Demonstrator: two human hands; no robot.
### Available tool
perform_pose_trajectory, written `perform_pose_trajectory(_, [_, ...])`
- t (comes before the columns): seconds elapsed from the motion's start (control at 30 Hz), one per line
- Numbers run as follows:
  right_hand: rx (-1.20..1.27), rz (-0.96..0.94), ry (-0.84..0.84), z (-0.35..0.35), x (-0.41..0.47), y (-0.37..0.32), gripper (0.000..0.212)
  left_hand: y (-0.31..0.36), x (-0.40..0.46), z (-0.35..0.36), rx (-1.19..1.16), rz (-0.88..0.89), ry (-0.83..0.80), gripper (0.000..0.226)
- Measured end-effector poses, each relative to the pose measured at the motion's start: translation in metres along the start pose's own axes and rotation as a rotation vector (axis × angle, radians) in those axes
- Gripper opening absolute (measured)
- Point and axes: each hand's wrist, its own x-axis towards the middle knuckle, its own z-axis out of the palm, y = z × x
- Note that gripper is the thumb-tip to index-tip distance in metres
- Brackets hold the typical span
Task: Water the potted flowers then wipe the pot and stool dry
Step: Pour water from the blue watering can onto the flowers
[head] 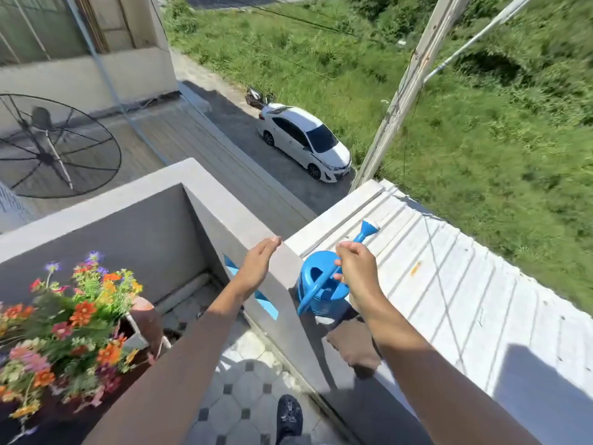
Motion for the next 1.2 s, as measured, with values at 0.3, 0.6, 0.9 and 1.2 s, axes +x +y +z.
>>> perform_pose_trajectory(0.3, [0.242,0.474,-0.039,0.008,0.031,0.032,0.025,-0.040,0.049,0.068,-0.024,-0.151,-0.112,0.046])
perform_pose_trajectory(0.6, [0.091,0.368,-0.212,0.017,0.025,0.030,0.012,-0.060,0.035,0.067,-0.016,-0.092,-0.034,0.034])
perform_pose_trajectory(0.9, [-0.097,0.196,-0.417,0.052,-0.035,0.009,0.018,-0.060,-0.048,0.015,-0.084,-0.055,0.236,0.020])
perform_pose_trajectory(1.2, [-0.353,-0.013,-0.729,0.103,-0.144,-0.020,0.023,-0.048,-0.168,-0.056,-0.177,0.099,0.528,0.036])
